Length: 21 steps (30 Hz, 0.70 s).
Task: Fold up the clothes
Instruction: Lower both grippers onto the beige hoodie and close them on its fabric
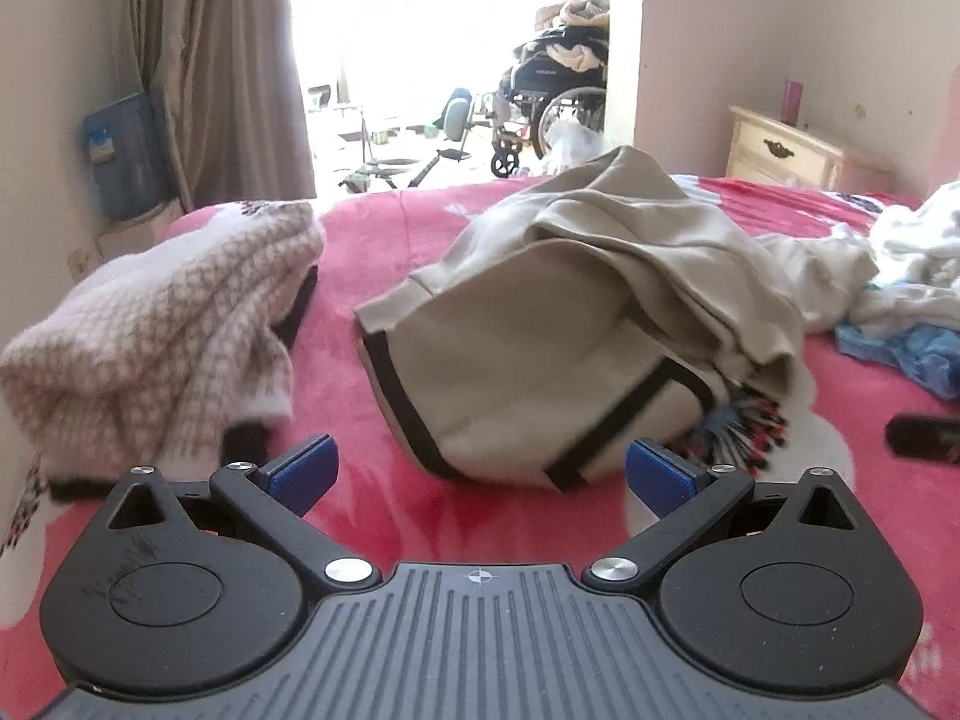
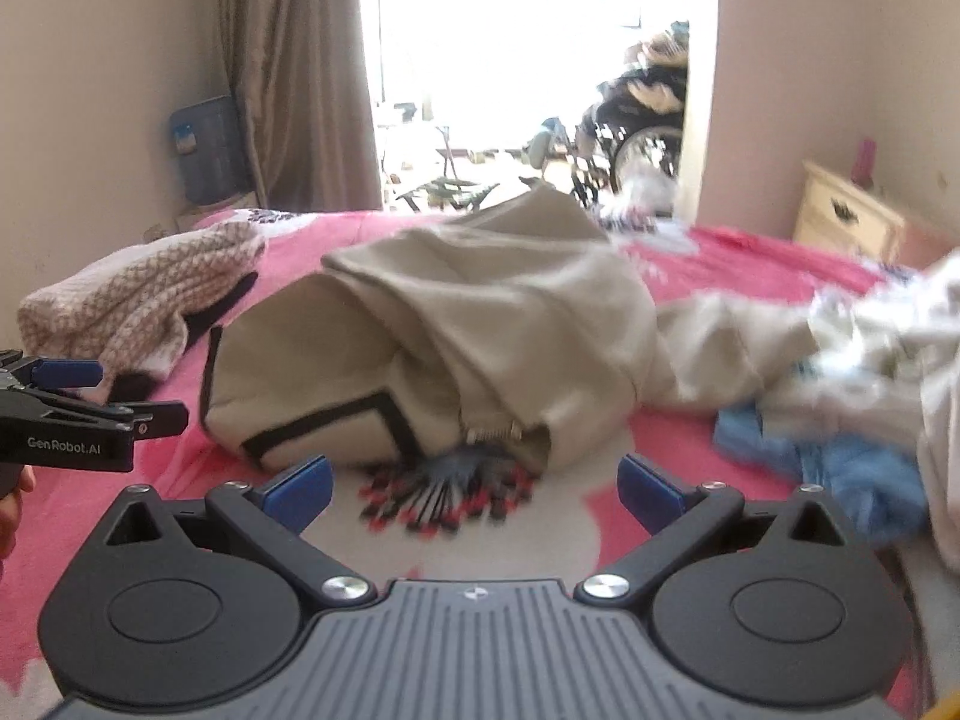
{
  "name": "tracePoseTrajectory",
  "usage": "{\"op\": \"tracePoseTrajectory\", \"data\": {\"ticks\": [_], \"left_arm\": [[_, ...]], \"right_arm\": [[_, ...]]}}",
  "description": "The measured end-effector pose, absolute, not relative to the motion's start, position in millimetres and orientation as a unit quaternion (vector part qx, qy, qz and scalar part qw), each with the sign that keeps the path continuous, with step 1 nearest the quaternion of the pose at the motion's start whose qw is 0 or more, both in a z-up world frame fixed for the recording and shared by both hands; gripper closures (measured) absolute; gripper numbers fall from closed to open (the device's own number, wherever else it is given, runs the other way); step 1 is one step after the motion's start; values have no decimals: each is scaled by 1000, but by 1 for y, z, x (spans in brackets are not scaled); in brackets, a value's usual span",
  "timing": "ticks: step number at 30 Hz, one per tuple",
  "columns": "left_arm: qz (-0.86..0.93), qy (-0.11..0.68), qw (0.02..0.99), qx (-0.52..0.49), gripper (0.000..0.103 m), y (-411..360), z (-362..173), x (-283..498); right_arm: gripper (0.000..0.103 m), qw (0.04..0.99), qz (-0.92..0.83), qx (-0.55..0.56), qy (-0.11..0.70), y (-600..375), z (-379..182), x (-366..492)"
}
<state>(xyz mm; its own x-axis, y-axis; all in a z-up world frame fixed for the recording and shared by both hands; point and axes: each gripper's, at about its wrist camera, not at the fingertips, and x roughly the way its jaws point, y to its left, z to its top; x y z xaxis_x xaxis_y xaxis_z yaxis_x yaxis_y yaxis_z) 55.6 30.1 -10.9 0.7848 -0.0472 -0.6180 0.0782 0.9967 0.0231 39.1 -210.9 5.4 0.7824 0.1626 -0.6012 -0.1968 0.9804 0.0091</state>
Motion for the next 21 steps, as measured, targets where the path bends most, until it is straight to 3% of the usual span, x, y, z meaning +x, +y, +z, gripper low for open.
{"op": "tracePoseTrajectory", "data": {"ticks": [12,15,16,17,18,20,21], "left_arm": [[-30,358,933,-30,2,48,-43,121],[-20,363,931,-26,11,46,-49,129],[-18,366,930,-26,18,46,-51,132],[-16,370,929,-26,24,45,-53,134],[-14,374,927,-26,32,44,-55,136],[-3,381,924,-17,37,40,-60,139],[1,382,924,-12,44,39,-61,140]], "right_arm": [[1,955,102,-94,264,-186,-11,152],[5,949,106,-111,277,-179,-26,172],[6,945,107,-116,287,-177,-33,178],[8,941,106,-122,297,-175,-39,183],[17,938,102,-127,307,-175,-46,187],[39,935,81,-133,318,-178,-54,193],[41,937,69,-129,318,-182,-55,194]]}}
